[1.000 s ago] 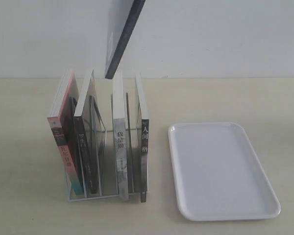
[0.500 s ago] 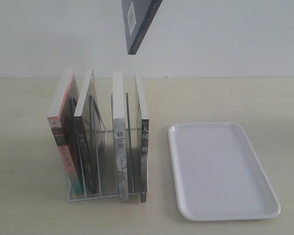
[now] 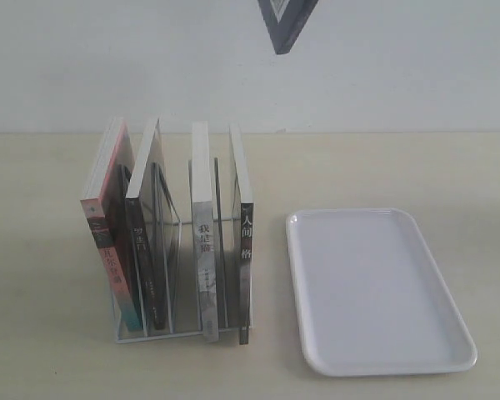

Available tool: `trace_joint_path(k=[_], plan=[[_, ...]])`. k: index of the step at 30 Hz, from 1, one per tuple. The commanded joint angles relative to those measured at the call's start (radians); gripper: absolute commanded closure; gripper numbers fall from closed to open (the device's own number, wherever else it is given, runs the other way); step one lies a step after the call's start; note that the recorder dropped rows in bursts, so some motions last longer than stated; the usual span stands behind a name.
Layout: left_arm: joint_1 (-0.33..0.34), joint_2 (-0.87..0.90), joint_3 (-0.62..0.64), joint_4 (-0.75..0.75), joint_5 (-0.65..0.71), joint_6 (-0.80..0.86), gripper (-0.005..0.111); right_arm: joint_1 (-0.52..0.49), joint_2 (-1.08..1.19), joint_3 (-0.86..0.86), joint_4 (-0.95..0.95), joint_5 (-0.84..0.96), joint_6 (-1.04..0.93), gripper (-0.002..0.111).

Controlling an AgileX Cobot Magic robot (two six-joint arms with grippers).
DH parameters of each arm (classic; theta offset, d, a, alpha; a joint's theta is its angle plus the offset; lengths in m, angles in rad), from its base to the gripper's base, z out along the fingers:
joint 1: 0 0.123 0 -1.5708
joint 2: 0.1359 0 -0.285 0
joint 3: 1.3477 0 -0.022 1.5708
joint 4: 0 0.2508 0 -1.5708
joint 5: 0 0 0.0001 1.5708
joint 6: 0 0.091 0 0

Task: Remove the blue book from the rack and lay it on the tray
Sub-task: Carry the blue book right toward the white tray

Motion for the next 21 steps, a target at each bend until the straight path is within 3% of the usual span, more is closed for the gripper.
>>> trace_joint_path(k=[1, 7, 15, 21], plan=[[0.001, -0.003, 0.003, 0.004, -0.005, -0.006, 0.103, 0.002, -0.053, -0.003, -0.02, -0.033, -0.08, 0.109], [0.001, -0.003, 0.003, 0.004, -0.005, -0.006, 0.103, 0.002, -0.095, 0.003, -0.024, -0.033, -0.161, 0.109], [0.001, -0.003, 0.003, 0.004, -0.005, -0.006, 0.103, 0.002, -0.167, 0.211, -0.16, -0.033, -0.328, 0.109], [0.001, -0.003, 0.003, 0.004, -0.005, -0.006, 0.103, 0.002, -0.196, 0.271, -0.152, -0.033, -0.515, 0.109]])
